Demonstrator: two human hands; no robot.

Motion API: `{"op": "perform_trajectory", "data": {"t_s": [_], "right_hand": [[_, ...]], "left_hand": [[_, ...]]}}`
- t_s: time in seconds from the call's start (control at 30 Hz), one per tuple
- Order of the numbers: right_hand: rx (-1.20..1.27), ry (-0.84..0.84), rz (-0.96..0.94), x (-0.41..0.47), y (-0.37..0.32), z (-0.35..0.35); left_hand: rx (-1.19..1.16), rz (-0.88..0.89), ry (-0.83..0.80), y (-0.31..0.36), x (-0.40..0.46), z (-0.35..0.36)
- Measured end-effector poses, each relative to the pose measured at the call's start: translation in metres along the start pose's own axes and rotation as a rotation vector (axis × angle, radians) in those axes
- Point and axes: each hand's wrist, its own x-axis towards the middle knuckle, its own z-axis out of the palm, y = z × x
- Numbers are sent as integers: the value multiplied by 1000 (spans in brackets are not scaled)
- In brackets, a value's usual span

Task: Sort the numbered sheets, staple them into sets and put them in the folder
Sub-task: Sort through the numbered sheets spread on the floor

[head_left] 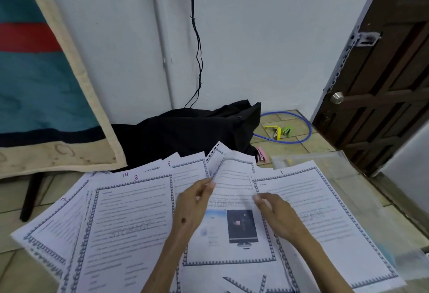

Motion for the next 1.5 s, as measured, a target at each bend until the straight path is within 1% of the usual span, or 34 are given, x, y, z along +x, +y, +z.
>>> {"op": "perform_trajectory", "data": {"t_s": [0.1,0.17,0.2,0.23,0.27,0.3,0.37,0.43,0.47,0.53,0.57,0.6,0.63,0.7,0.77,0.9,1.0,1.1,1.17,1.3,1.4,1.5], "right_hand": [[318,-61,4,-6,-24,3],[521,-163,29,-9,-38,11],[577,-201,36,-9,-42,15],[577,-210,21,-7,-39,21],[565,-176,18,-5,-37,26],[551,-119,12,-3,-33,30],[536,-12,8,0,-26,34],[639,59,-1,0,-24,35],[678,90,-2,1,-24,36],[614,174,-46,4,-25,40],[536,210,-64,7,-22,44],[462,209,-77,8,-22,46],[406,183,-72,8,-24,45],[380,142,-17,8,-27,46],[413,150,22,8,-29,43],[435,178,80,10,-28,41],[492,159,120,10,-29,40],[564,164,122,8,-41,36],[584,124,125,6,-49,33],[548,67,154,6,-57,33],[544,65,153,8,-59,33],[512,48,118,11,-58,36]], "left_hand": [[-192,-109,-144,14,-3,5],[-266,-111,-235,20,-6,12],[-305,-109,-286,22,-7,15],[-353,-124,-331,23,-7,17],[-405,-159,-362,21,-5,18],[-446,-200,-372,18,-2,15],[-452,-266,-320,11,4,6],[-307,-259,-202,2,7,-4],[-173,-237,-150,-3,6,-8],[73,-206,-111,-10,5,-12],[118,-210,-111,-13,6,-13],[114,-221,-116,-15,7,-12],[90,-235,-119,-17,9,-12],[45,-277,-130,-20,14,-13],[32,-318,-163,-23,19,-11],[-33,-312,-233,-25,21,-10],[-67,-309,-223,-24,22,-12],[-139,-297,-240,-20,20,-15],[-188,-286,-264,-17,19,-15],[-334,-307,-351,-7,14,-11],[-368,-291,-389,-8,11,-3],[-358,-236,-434,-10,4,8]]}}
